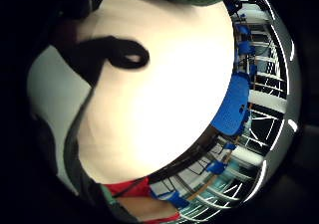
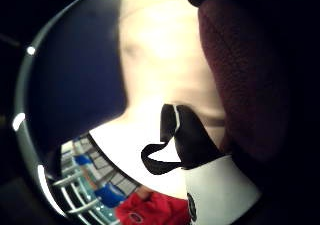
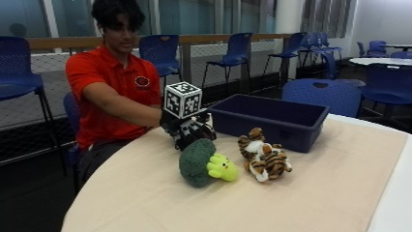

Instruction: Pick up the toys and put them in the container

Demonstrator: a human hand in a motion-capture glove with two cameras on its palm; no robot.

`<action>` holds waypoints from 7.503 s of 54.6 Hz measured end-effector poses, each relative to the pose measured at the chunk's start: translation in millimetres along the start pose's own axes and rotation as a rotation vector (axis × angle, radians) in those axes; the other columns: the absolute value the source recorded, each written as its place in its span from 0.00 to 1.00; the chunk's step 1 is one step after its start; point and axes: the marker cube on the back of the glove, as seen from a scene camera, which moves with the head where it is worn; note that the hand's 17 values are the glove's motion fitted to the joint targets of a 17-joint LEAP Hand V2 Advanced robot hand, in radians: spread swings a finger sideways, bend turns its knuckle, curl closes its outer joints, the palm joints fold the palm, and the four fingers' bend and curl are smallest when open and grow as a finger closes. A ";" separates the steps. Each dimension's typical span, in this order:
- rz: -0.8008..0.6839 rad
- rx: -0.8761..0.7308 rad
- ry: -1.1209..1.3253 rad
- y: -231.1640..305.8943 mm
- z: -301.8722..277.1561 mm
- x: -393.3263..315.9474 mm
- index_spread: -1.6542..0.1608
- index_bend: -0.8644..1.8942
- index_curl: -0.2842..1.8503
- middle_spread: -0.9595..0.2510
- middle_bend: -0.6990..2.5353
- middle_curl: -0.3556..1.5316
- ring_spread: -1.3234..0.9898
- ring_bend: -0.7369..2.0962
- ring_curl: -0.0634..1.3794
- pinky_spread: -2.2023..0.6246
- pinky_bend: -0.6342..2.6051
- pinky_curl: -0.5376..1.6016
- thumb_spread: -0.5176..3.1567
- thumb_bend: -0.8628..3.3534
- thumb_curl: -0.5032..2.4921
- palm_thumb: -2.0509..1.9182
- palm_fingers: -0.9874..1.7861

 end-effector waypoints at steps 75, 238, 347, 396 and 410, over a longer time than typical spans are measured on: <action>-0.259 0.277 -0.003 -81.0 -214.5 -199.4 0.66 0.41 0.38 0.38 0.35 0.51 0.33 0.56 0.38 0.61 0.48 0.44 0.29 0.23 0.47 0.71 0.70; -0.288 0.237 -0.106 -106.1 -204.0 -167.4 0.63 0.38 0.30 0.44 0.31 0.47 0.32 0.58 0.42 0.62 0.51 0.44 0.33 0.25 0.48 0.70 0.66; 0.033 -0.097 -0.016 -238.4 -60.8 -28.0 0.71 0.36 0.22 0.78 0.25 0.28 0.62 0.38 0.24 0.80 0.62 0.42 0.45 0.20 0.24 0.51 0.31; -0.076 0.203 0.137 -195.0 -123.5 -34.4 0.67 0.41 0.34 0.56 0.30 0.32 0.37 0.56 0.34 0.63 0.55 0.42 0.41 0.25 0.39 0.69 0.66; -0.148 0.269 0.003 -153.9 -183.9 -48.3 0.66 0.39 0.38 0.55 0.27 0.33 0.35 0.55 0.35 0.62 0.54 0.43 0.37 0.24 0.42 0.70 0.67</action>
